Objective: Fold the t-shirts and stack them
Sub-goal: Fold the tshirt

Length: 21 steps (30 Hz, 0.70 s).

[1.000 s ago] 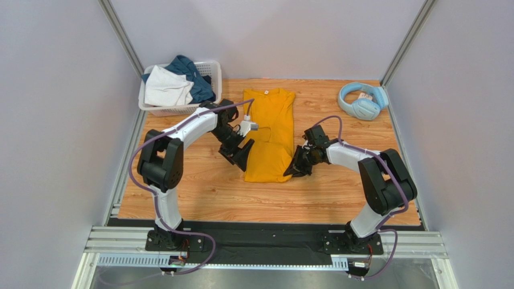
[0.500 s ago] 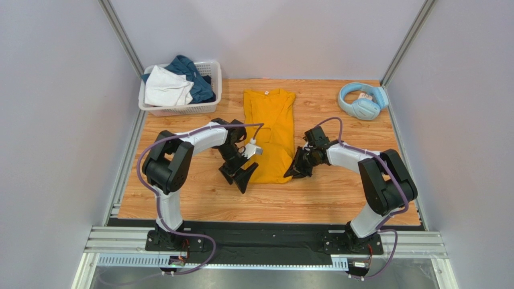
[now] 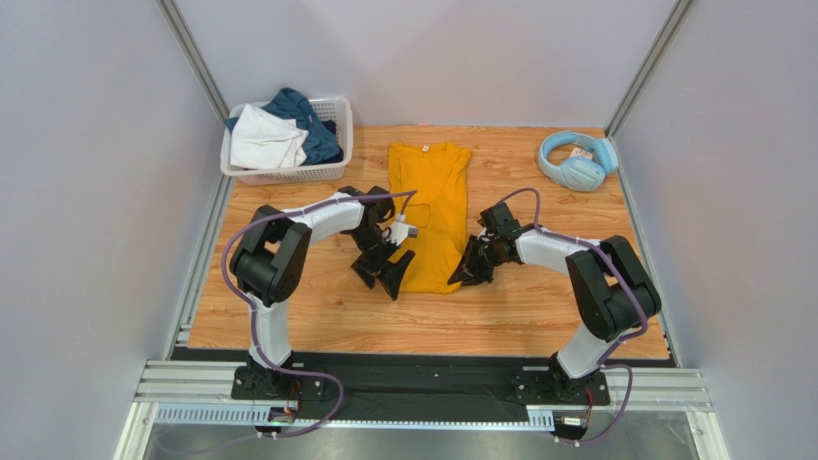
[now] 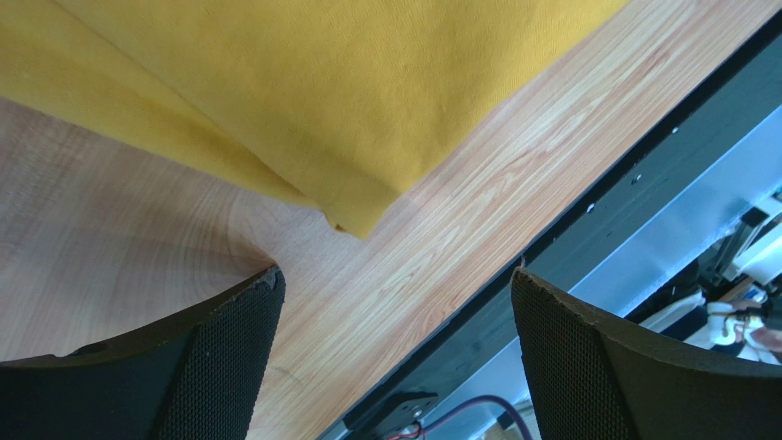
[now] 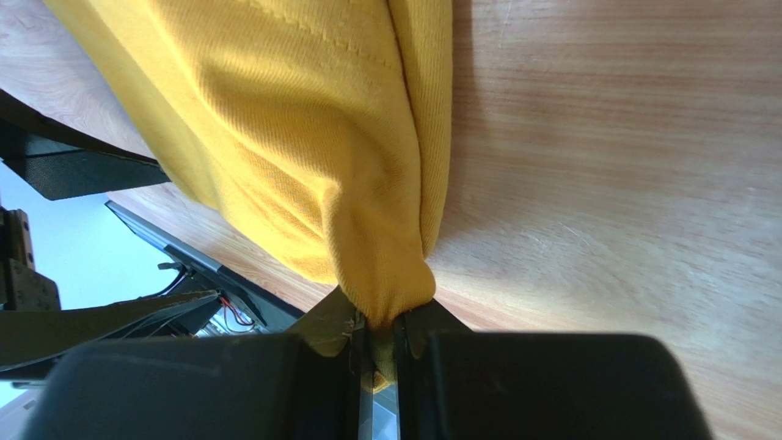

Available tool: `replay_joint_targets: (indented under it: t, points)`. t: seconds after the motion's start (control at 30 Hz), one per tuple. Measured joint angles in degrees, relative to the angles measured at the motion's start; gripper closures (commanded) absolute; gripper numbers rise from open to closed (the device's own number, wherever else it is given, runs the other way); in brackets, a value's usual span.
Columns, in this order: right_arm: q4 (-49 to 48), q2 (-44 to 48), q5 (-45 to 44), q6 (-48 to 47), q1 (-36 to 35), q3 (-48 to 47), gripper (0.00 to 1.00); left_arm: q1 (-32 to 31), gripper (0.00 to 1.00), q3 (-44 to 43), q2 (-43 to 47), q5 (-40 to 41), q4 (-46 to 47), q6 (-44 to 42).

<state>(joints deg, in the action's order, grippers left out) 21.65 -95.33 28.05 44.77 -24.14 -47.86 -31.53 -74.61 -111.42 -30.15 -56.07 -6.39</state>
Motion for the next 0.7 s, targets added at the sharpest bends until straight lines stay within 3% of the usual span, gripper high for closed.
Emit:
replay_joint_targets:
  t: [0.13, 0.4, 0.6, 0.67, 0.7]
  points:
    - [-0.2, -0.37, 0.35, 0.04, -0.28, 0.0, 0.96, 0.02, 0.02, -0.68, -0.35, -0.22, 1.55, 1.99]
    - [-0.52, -0.37, 0.92, 0.26, -0.5, -0.09, 0.98, 0.2, 0.23, -5.03, -4.37, -1.66, 2.6, 5.9]
    - [-0.59, -0.37, 1.05, 0.44, -0.5, -0.09, 0.99, 0.46, 0.44, -4.31, -4.81, -2.1, 4.63, 6.95]
    - [-0.61, -0.37, 1.09, 0.44, -0.5, -0.09, 0.99, 0.55, 0.56, -3.21, -4.5, -2.4, 5.7, 7.1]
    - [-0.63, -0.39, 1.16, 0.44, -0.5, -0.09, 0.99, 0.61, 0.67, -2.32, -4.15, -2.23, 6.56, 6.91]
